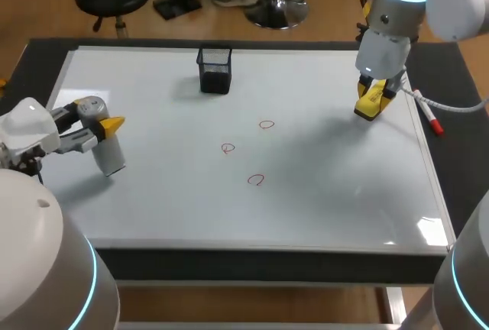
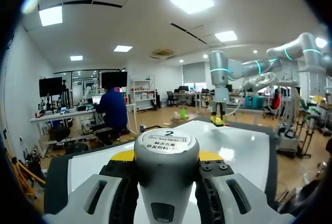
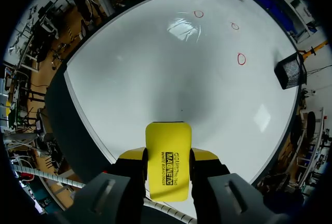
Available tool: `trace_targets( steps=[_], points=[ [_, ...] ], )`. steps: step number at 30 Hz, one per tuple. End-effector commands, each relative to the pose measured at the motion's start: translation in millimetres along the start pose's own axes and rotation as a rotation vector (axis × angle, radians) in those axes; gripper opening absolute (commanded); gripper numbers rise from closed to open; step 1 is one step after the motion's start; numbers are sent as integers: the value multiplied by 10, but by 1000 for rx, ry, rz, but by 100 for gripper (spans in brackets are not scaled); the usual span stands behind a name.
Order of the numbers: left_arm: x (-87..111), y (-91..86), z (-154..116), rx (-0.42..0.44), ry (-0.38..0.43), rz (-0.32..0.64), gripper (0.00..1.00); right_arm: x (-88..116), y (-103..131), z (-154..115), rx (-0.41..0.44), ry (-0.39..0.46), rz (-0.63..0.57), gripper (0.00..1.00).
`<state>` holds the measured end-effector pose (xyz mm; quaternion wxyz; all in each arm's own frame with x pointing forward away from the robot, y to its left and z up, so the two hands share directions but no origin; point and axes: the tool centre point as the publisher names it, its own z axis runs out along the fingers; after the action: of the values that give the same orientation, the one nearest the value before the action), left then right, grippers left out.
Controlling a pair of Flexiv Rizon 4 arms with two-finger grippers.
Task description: Pick up the inspection probe, press it on each red-marked spot on the whiteboard one by one, put down the probe, pick up the eraser, and wipe off all the red marks.
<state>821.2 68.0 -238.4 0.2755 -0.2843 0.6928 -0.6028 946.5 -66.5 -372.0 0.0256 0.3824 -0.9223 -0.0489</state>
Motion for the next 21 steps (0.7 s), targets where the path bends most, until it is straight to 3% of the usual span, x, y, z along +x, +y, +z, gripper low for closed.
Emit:
trace_targets(
  steps=[1,16,21],
  points=[
    [23,-20,-3,3,-17,1,0,1,-7,-6,2,2,-2,0],
    [23,-20,-3,3,-17,1,0,1,-7,-6,2,2,-2,0],
    [23,-20,-3,3,-17,1,0,-122,209,-14,58,48,-100,0]
  ],
)
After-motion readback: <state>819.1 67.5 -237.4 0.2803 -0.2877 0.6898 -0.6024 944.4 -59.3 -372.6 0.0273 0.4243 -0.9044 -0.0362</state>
